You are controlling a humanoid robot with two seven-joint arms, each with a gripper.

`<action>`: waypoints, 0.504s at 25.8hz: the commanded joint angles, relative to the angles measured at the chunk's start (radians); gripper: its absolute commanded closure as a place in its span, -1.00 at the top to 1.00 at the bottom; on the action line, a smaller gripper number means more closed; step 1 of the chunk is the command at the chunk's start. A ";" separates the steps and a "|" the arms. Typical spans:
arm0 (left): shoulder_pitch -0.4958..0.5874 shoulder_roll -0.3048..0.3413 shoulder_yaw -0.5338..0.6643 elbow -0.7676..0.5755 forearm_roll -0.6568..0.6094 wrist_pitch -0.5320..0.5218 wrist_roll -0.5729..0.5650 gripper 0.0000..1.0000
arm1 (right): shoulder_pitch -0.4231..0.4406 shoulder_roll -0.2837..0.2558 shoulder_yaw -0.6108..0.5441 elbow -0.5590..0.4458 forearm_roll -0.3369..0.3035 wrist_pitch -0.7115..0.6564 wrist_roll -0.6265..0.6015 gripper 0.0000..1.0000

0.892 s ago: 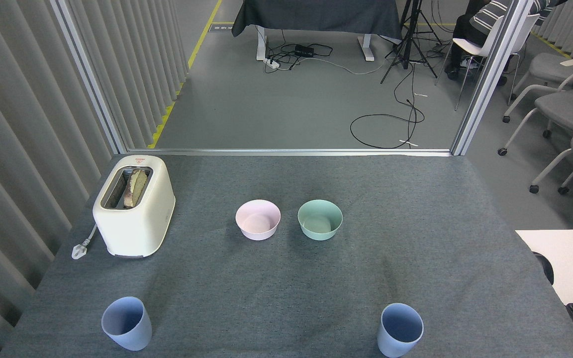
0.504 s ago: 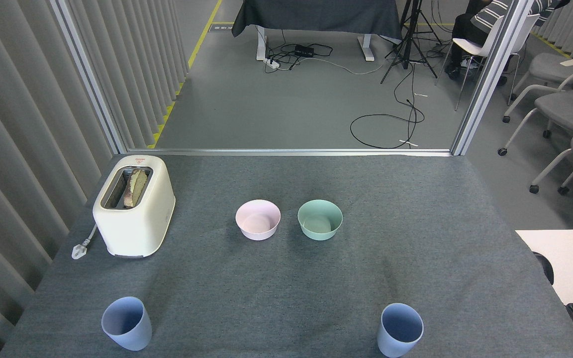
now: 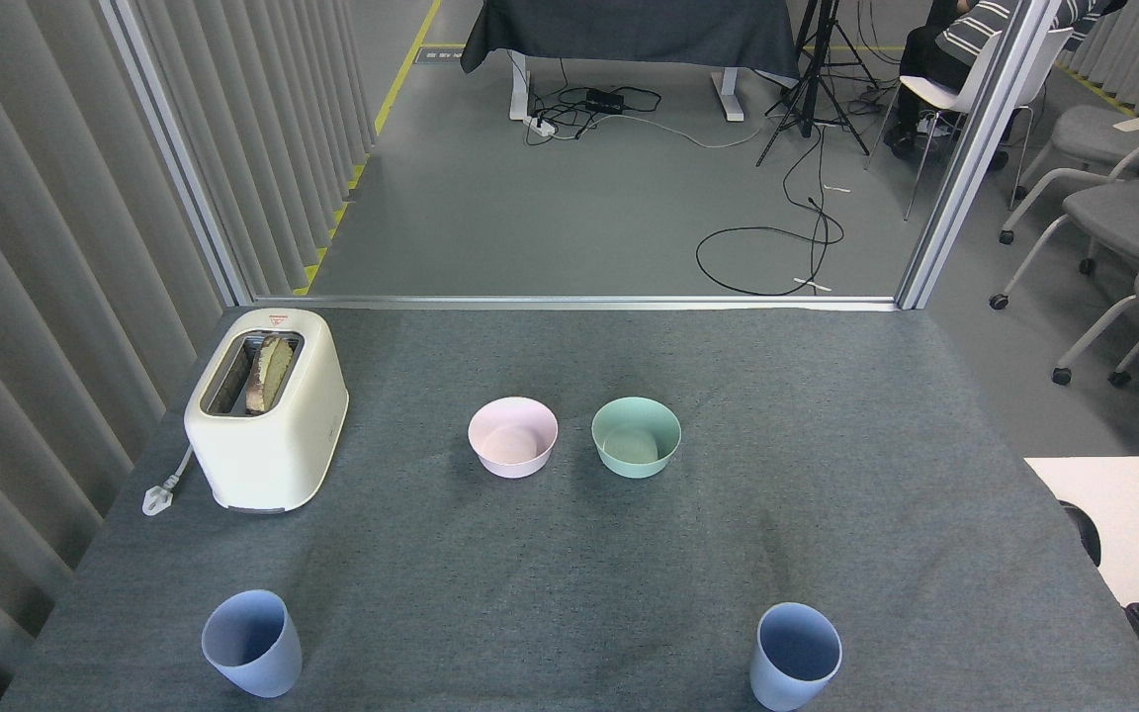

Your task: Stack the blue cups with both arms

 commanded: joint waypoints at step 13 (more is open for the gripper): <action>-0.152 0.001 -0.008 0.153 0.004 -0.006 0.000 1.00 | 0.000 0.000 0.000 0.002 0.000 -0.001 0.001 1.00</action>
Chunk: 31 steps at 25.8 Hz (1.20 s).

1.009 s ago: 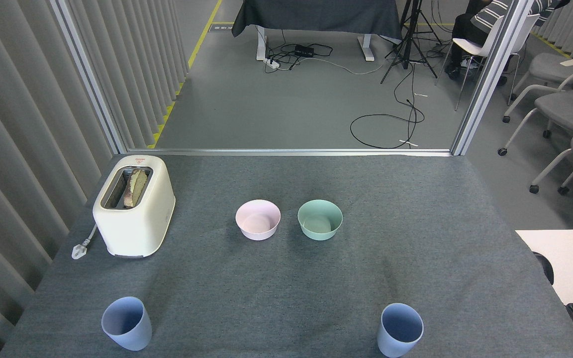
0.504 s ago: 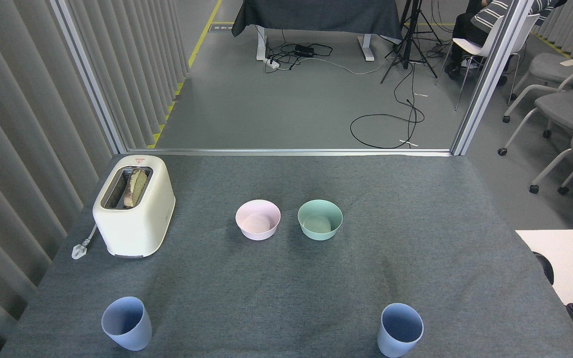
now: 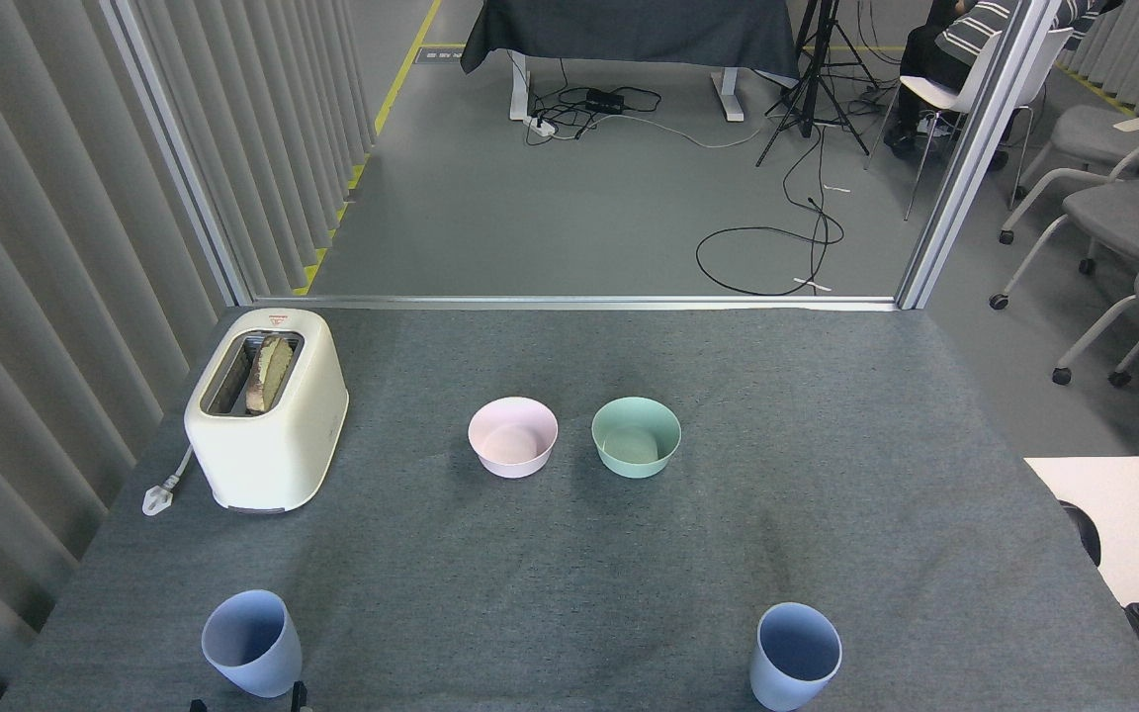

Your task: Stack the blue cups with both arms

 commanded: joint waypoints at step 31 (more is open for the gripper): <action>-0.188 0.009 -0.048 0.110 -0.014 -0.117 -0.014 0.03 | -0.002 0.003 0.024 0.033 0.004 0.002 0.000 1.00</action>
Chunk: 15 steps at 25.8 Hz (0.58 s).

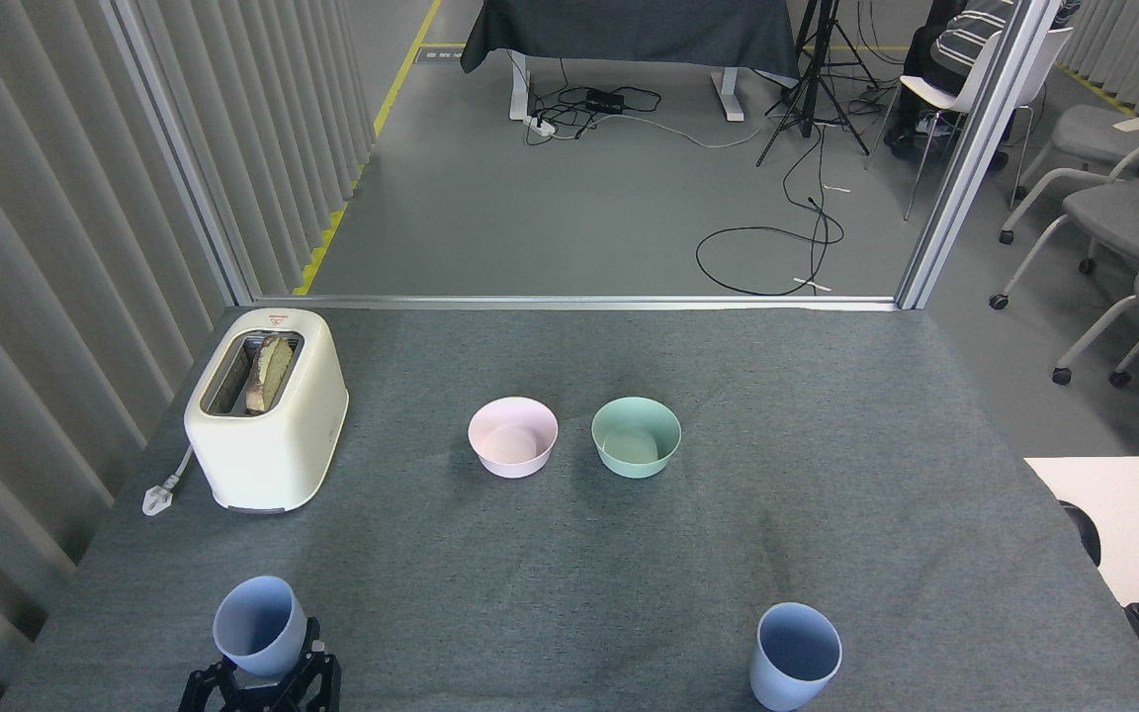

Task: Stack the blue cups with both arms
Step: 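Grasp the blue cup nearest the left gripper and slide it inward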

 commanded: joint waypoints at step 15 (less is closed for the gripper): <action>-0.130 -0.190 -0.325 0.115 -0.207 -0.017 -0.067 0.03 | 0.000 0.002 0.020 0.002 0.001 0.035 -0.002 1.00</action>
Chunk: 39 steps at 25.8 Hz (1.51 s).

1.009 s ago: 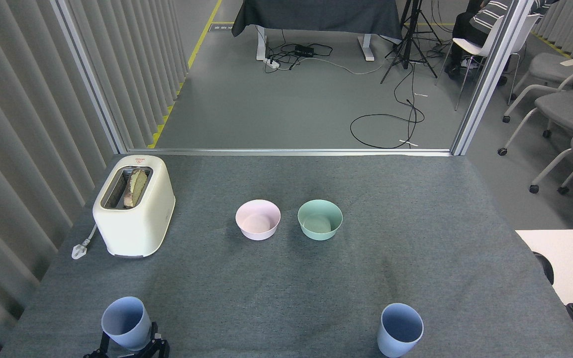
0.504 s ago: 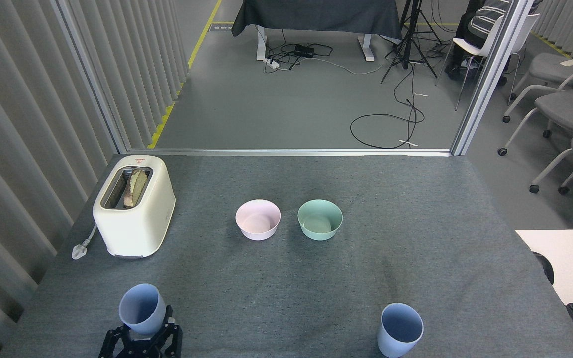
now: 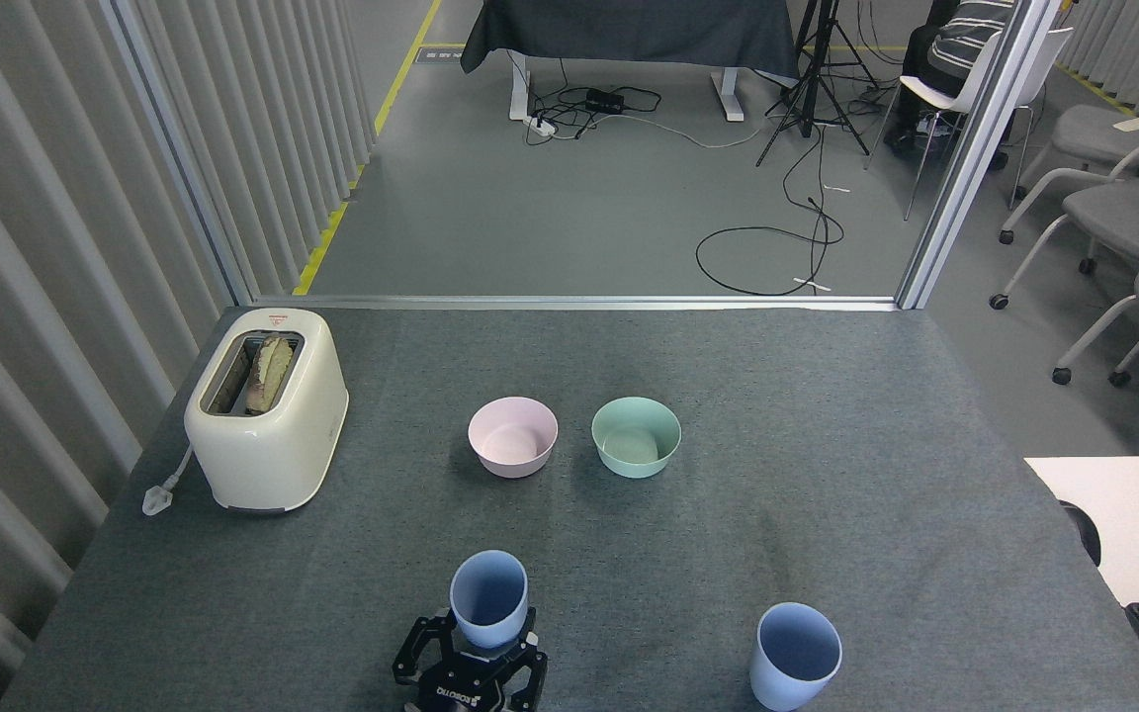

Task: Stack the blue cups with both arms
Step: 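Grasp the blue cup nearest the left gripper and slide it inward, then release the blue cup and withdraw the left gripper downward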

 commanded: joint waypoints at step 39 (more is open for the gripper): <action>0.408 0.086 0.118 -0.341 0.011 0.072 0.058 0.99 | 0.000 -0.001 -0.012 0.011 0.003 0.003 -0.003 1.00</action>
